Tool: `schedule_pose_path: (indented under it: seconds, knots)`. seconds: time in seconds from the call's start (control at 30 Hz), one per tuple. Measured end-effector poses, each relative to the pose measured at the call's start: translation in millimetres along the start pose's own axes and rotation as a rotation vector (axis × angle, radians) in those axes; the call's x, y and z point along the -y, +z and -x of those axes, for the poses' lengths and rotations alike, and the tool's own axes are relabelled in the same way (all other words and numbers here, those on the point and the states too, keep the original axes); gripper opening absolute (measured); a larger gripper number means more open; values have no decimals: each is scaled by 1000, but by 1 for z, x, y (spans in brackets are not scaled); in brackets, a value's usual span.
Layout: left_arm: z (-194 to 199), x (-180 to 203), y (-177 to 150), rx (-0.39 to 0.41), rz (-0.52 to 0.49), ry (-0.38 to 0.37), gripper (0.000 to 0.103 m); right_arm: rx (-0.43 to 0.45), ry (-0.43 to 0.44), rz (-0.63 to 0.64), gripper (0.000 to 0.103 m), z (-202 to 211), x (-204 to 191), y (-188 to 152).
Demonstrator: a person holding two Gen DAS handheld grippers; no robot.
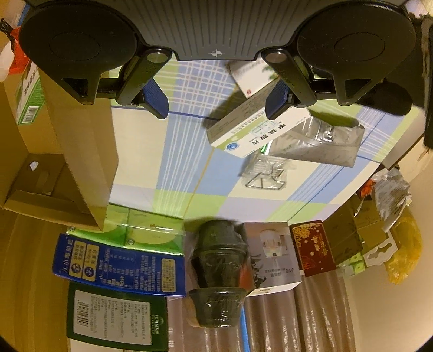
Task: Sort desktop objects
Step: 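Lift the cream box with the left tool while the right tool approaches the tablet box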
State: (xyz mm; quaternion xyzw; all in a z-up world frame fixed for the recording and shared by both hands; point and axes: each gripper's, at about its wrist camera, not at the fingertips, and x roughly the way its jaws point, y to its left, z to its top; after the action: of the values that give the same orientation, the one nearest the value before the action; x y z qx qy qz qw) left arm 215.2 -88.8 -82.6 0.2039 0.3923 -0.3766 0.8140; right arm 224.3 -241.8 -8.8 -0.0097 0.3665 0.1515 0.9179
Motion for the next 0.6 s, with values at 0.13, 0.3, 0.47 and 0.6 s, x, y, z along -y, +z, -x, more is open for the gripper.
schedule_pose_path:
  seconds: [0.13, 0.3, 0.47, 0.6]
  knots:
    - [4, 11, 0, 23, -24, -3, 33, 7, -8, -10, 76, 1, 3, 1]
    - [19, 12, 3, 73, -14, 17, 33, 22, -4, -13, 76, 4, 3, 1]
    - [35, 4, 4, 106, 14, 54, 33, 51, -2, -27, 76, 8, 3, 4]
    - [48, 0, 4, 122, 38, 67, 33, 55, -2, -30, 76, 7, 1, 5]
